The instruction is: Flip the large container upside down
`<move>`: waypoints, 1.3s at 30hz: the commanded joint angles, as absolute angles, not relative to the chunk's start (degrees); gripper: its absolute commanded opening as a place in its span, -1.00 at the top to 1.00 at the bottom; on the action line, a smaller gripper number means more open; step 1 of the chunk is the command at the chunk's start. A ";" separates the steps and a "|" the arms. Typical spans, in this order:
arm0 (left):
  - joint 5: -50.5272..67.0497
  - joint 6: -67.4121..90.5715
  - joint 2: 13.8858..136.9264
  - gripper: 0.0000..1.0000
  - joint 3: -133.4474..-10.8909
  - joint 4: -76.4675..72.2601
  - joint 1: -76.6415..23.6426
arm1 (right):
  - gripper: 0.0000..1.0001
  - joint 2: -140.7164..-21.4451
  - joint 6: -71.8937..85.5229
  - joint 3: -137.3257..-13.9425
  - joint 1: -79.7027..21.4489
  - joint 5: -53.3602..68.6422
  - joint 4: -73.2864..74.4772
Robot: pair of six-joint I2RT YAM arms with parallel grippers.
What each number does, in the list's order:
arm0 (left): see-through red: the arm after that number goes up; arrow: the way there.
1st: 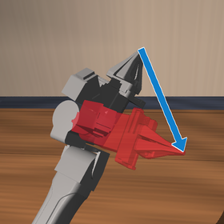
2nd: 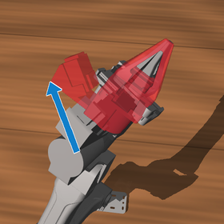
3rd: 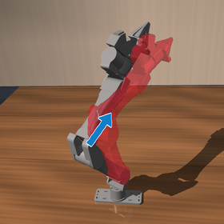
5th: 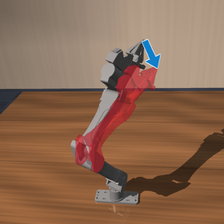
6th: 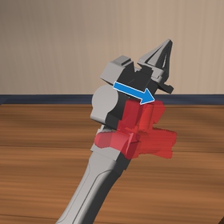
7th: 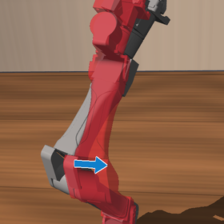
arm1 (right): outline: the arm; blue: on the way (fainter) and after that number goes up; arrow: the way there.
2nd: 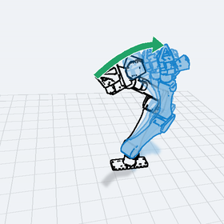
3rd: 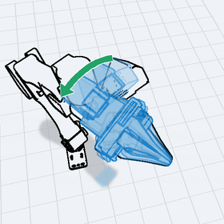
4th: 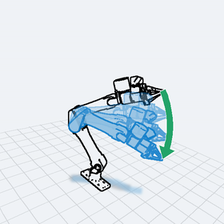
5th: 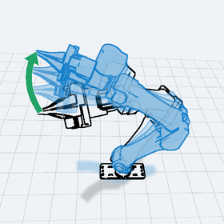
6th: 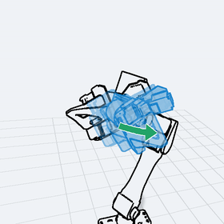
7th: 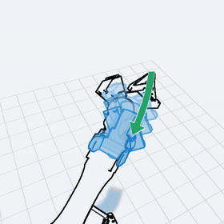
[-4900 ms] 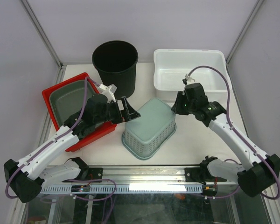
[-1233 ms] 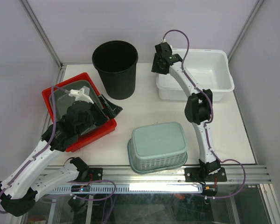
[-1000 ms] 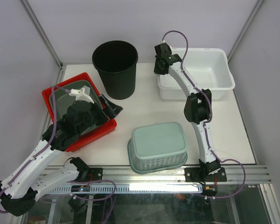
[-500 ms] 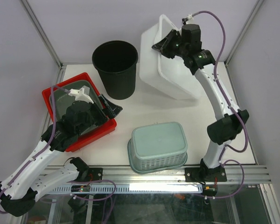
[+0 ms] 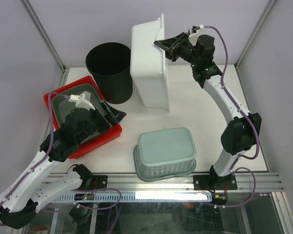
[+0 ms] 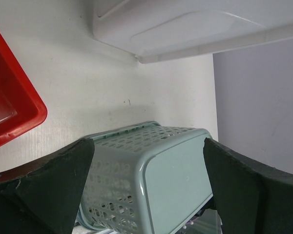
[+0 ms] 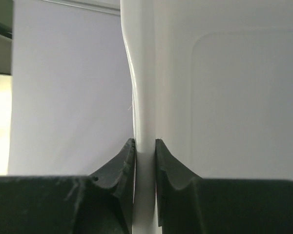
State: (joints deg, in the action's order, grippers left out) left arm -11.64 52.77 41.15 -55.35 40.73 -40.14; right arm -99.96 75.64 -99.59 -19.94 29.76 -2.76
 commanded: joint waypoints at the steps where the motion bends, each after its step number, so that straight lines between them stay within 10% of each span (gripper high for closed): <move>1: -11.41 50.80 40.59 -0.98 -55.43 38.16 -40.34 | 1.00 -94.18 88.09 -92.73 -15.01 35.12 -25.34; 23: -9.86 49.65 43.64 -0.98 -56.05 36.52 -40.28 | 1.00 -102.09 116.65 -71.04 7.46 57.06 -55.06; 30: -9.58 49.54 44.90 -0.98 -56.42 35.95 -40.30 | 0.09 -101.78 97.22 -68.86 16.60 64.70 -36.51; 33: -8.74 49.27 46.06 -0.98 -56.59 35.19 -40.29 | 0.01 -101.88 91.84 -73.86 18.34 63.69 -14.40; 39: -8.54 49.00 46.69 -0.98 -56.68 34.64 -40.27 | -0.52 -104.89 39.18 -92.54 18.29 40.40 33.53</move>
State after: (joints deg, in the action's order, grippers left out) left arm -9.74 50.30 47.13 -55.35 38.09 -40.14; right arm -105.41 72.23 -80.62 19.27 53.78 -0.47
